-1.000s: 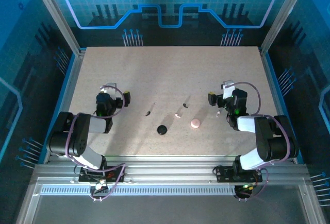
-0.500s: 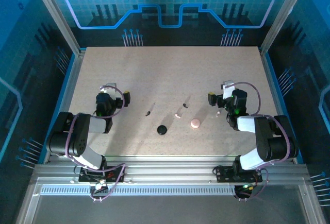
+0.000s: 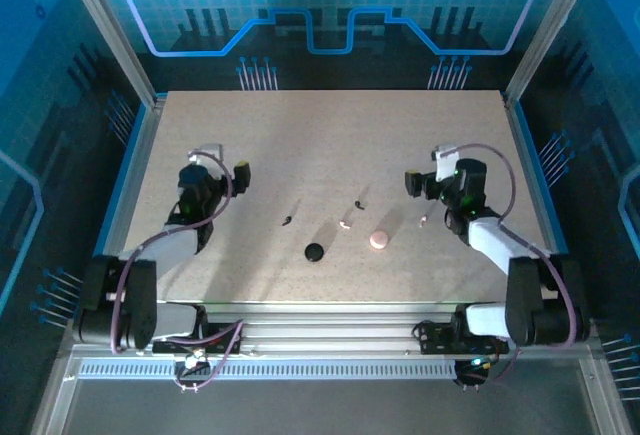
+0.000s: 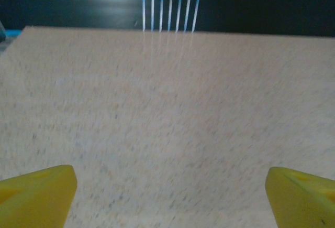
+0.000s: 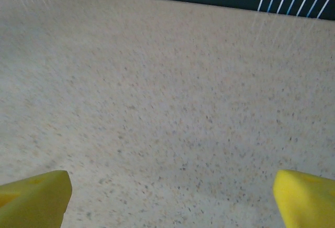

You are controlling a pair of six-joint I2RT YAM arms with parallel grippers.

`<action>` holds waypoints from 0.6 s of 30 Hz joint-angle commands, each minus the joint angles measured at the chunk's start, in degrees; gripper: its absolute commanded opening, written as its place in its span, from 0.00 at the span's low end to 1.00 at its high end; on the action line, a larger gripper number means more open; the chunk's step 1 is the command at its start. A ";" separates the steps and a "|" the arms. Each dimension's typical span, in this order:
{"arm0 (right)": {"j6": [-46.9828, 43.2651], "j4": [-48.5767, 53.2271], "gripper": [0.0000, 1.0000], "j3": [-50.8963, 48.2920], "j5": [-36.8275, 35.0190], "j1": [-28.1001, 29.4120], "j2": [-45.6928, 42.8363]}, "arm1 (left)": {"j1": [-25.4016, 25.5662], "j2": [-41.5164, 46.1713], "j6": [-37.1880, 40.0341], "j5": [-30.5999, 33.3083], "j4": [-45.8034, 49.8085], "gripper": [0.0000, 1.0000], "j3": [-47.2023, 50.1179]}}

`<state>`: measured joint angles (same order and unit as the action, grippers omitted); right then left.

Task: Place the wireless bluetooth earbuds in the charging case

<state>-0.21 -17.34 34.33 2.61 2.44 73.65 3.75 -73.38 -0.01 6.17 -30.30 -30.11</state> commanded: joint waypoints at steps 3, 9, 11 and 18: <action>7.34 35.86 1.00 13.64 -4.81 0.58 -4.94 | 9.46 3.00 -2.18 3.51 25.08 0.88 -12.31; 8.74 62.56 1.00 22.44 -4.06 3.75 -4.44 | 14.05 -1.29 -18.97 2.72 41.85 0.78 -21.67; 10.13 67.83 1.00 23.30 -3.62 5.83 -4.93 | 14.63 -2.36 -23.27 1.88 46.27 0.74 -22.85; 14.27 73.15 0.98 22.61 2.67 15.81 -8.77 | 16.84 -1.49 -27.36 0.43 49.41 0.73 -19.54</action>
<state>11.94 49.36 56.27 -0.05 15.27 67.29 20.12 -75.33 -22.65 8.16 13.28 -50.50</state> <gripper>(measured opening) 0.989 0.735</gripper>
